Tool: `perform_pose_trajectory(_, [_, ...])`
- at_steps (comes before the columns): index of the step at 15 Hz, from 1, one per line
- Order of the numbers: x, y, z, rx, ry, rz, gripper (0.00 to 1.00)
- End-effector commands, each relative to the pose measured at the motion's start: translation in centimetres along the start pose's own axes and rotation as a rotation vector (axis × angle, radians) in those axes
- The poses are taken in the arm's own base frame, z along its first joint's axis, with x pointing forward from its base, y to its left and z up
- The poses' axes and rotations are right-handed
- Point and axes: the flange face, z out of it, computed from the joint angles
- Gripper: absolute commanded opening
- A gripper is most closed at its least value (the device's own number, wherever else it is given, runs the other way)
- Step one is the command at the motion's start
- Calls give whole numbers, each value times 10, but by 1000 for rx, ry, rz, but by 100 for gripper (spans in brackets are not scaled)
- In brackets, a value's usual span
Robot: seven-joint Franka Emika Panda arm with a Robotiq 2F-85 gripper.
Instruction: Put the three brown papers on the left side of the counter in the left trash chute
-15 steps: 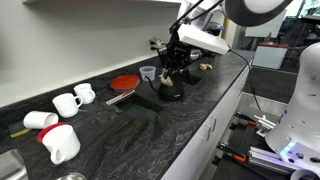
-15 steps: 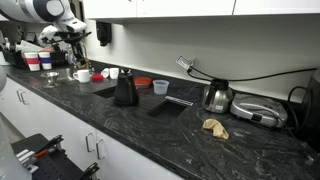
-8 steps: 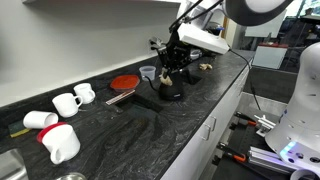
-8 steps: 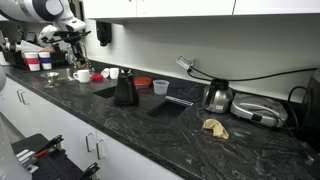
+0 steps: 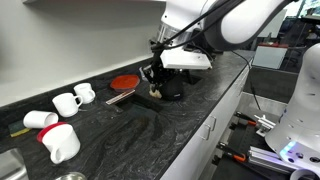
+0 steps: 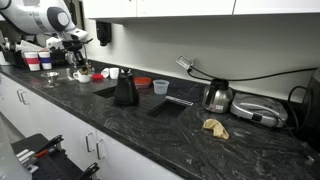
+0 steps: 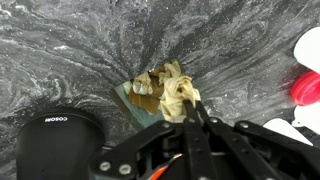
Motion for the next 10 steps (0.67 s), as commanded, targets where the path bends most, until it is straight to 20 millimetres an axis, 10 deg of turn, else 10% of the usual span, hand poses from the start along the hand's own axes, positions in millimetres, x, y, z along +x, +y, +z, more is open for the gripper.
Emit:
perform_pose_trajectory(1, [24, -16, 39, -17, -11, -52, 1])
perform_pose_trajectory(10, [66, -48, 130, -94, -38, -195, 1])
